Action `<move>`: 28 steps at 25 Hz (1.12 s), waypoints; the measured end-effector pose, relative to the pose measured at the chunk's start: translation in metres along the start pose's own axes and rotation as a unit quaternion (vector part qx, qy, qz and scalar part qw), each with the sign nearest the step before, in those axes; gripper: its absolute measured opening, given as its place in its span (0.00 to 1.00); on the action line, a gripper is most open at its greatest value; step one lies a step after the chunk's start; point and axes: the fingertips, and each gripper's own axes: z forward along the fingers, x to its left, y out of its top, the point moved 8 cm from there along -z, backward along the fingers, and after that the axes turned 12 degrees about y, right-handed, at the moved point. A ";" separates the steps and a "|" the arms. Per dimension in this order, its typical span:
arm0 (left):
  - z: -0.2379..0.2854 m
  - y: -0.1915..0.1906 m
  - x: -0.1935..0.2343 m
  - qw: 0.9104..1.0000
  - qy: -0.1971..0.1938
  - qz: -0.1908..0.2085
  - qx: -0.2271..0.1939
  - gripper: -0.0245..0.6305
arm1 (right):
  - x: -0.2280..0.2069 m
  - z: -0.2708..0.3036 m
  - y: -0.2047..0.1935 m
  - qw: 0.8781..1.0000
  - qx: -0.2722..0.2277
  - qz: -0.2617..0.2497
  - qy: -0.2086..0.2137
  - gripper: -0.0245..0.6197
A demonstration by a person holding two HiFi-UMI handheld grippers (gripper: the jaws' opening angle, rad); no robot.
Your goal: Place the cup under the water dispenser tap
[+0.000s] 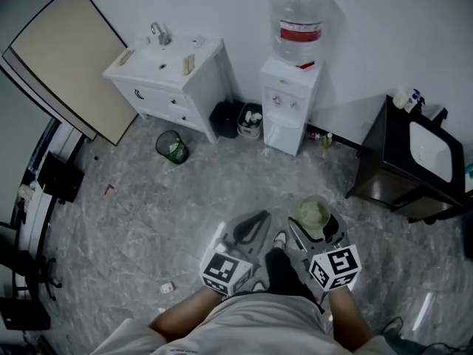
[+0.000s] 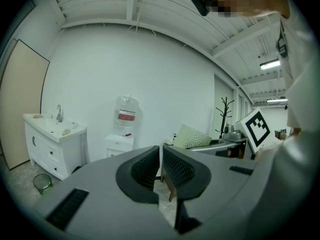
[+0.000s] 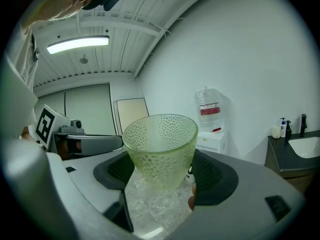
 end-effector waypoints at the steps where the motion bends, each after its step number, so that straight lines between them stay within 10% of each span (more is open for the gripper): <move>1: 0.014 0.004 0.004 1.000 0.000 0.001 -0.001 0.08 | -0.015 0.009 0.004 1.000 0.002 0.001 0.000 0.55; 28: 0.312 0.042 0.151 0.999 -0.034 0.029 -0.011 0.08 | -0.253 0.245 0.022 0.996 0.082 -0.002 -0.039 0.55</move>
